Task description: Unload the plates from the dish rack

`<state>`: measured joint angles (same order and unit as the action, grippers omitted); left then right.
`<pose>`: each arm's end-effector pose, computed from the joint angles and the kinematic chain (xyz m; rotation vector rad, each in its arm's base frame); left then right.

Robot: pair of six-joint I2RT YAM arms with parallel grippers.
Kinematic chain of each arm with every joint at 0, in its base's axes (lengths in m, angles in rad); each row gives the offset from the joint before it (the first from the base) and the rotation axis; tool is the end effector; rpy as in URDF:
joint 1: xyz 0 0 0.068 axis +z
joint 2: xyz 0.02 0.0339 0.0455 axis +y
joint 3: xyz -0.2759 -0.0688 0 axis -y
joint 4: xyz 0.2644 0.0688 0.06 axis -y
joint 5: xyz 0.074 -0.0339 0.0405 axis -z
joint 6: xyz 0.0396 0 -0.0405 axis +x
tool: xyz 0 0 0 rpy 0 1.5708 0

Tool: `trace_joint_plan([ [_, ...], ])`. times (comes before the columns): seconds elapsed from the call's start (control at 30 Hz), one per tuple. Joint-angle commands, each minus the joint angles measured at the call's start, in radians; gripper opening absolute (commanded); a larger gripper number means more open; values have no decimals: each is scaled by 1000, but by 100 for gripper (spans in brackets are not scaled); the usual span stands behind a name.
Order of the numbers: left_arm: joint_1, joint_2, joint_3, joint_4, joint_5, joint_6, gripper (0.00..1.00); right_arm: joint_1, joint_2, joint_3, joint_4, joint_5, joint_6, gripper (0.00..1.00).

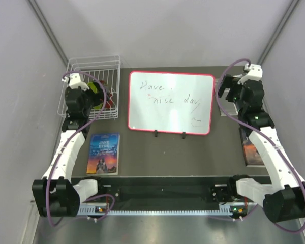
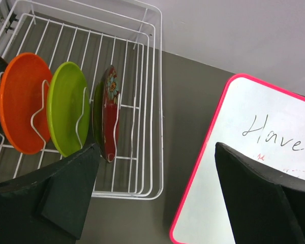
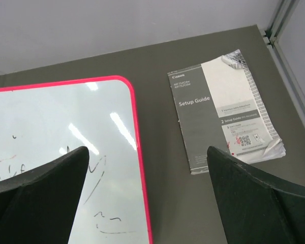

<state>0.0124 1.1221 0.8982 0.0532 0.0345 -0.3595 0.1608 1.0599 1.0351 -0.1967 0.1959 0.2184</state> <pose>0.2834 0.0021 0.3426 -0.2985 1.7242 -0.2842 0.2589 0.0342 0.3828 0.1915 1.7787 0.0967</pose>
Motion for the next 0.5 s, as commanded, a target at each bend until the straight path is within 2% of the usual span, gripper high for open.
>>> trace_joint_plan([
  [0.0, 1, 8, 15, 99, 13, 53, 99, 5, 52, 37, 36, -18, -24, 100],
  [0.13, 1, 39, -15, 148, 123, 108, 99, 5, 75, 37, 40, -21, -27, 100],
  [0.33, 1, 165, 24, 160, 12, 125, 99, 6, 123, 42, 36, -29, -33, 100],
  [0.47, 1, 251, 19, 232, -64, 142, 93, 5, 160, 52, 25, -26, -21, 100],
])
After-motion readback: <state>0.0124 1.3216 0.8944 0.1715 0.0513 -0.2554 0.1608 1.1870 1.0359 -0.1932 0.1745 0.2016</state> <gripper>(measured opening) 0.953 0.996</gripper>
